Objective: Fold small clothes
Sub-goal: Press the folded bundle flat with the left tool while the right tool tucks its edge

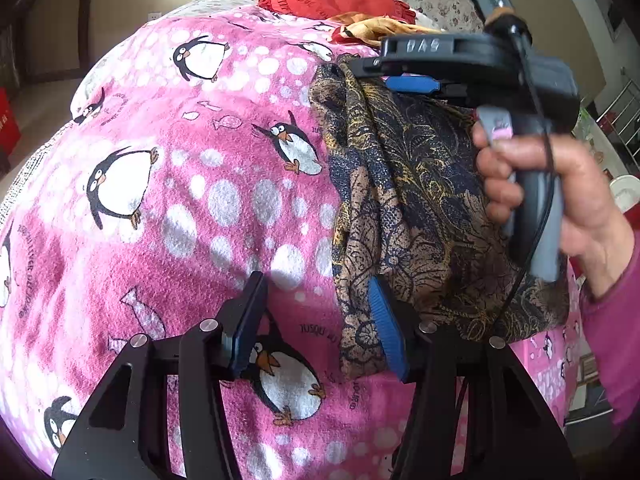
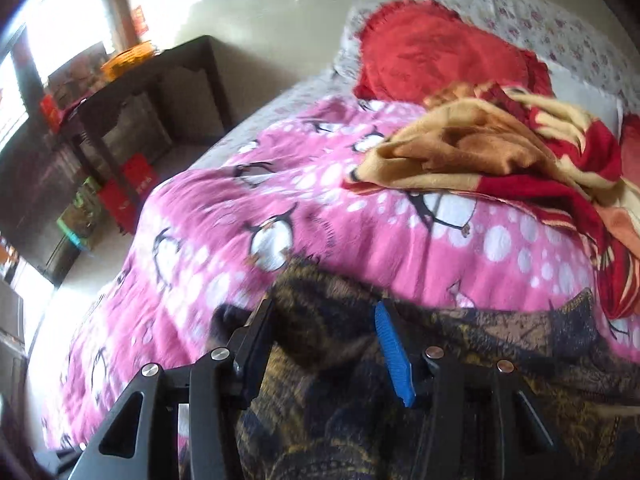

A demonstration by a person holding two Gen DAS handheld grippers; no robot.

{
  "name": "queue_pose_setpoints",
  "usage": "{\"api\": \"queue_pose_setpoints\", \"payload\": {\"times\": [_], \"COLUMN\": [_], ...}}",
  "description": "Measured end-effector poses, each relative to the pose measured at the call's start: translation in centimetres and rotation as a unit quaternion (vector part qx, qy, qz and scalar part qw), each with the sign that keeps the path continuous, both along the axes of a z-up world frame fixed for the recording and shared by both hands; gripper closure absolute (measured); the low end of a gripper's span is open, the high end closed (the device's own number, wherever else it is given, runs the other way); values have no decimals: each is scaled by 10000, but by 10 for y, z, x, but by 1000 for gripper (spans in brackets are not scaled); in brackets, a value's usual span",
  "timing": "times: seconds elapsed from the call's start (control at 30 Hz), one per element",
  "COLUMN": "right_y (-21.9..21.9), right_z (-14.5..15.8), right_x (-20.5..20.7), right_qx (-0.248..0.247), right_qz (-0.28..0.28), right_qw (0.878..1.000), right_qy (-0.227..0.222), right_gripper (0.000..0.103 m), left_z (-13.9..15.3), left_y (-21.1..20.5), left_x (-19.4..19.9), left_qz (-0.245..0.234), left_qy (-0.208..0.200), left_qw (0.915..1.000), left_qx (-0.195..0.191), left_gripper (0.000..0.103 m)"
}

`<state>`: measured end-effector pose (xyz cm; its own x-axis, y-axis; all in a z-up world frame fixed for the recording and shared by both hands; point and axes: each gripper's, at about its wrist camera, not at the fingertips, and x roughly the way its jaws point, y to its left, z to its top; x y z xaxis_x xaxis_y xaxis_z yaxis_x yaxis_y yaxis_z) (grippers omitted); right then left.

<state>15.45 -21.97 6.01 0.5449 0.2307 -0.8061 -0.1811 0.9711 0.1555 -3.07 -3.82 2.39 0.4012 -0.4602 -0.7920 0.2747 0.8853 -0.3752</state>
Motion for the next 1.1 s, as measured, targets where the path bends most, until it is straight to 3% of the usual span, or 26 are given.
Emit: {"api": "queue_pose_setpoints", "payload": {"times": [0.17, 0.27, 0.33, 0.4, 0.43, 0.47, 0.63, 0.73, 0.8, 0.83, 0.87, 0.93, 1.03, 1.1], "right_y": [9, 48, 71, 85, 87, 84, 65, 54, 46, 46, 47, 56, 80, 91], "right_z": [23, 25, 17, 2, -4, -5, 4, 19, 25, 25, 24, 23, 6, -20], "right_x": [-14, -19, -20, -14, -11, -7, 6, 3, 3, 3, 1, -8, -11, -3], "right_qx": [367, -344, -1123, -1686, -2009, -2036, -1397, -829, -598, -561, -514, -616, -1330, -1825], "right_qz": [139, 702, 1013, 1288, 1314, 1368, 976, 691, 452, 429, 462, 669, 876, 800], "right_qw": [9992, 9969, 9884, 9772, 9707, 9694, 9853, 9940, 9971, 9972, 9969, 9950, 9859, 9766], "right_qy": [-4, -73, -145, -70, -46, -77, -73, -184, 93, 242, 376, 420, 520, 811], "right_gripper": [52, 52, 52, 85, 91, 95, 97, 96, 77, 42, 22, 23, 22, 14], "left_z": [-1, 0, 0, -1, -1, -2, -3, -2, -2, -2, -1, -1, -1, -1], "left_y": [4, 5, 5, 5, 5, 5, 3, 3, 4, 4, 5, 7, 6, 6], "left_x": [-4, -7, -9, -11, -12, -13, -17, -17, -16, -16, -16, -17, -17, -17], "left_qz": [22, 19, -4, -46, -62, -76, -186, -205, -182, -167, -152, -127, -110, -102], "left_qy": [-51, -96, -135, -178, -197, -214, -284, -340, -329, -316, -303, -291, -301, -302], "left_qw": [9999, 9999, 9998, 9998, 9997, 9996, 9993, 9991, 9991, 9991, 9990, 9988, 9988, 9989], "left_qx": [-142, -134, -119, -117, -123, -146, -144, -156, -208, -239, -282, -372, -358, -342], "left_gripper": [49, 48, 48, 48, 48, 46, 38, 37, 37, 37, 37, 35, 35, 34]}}
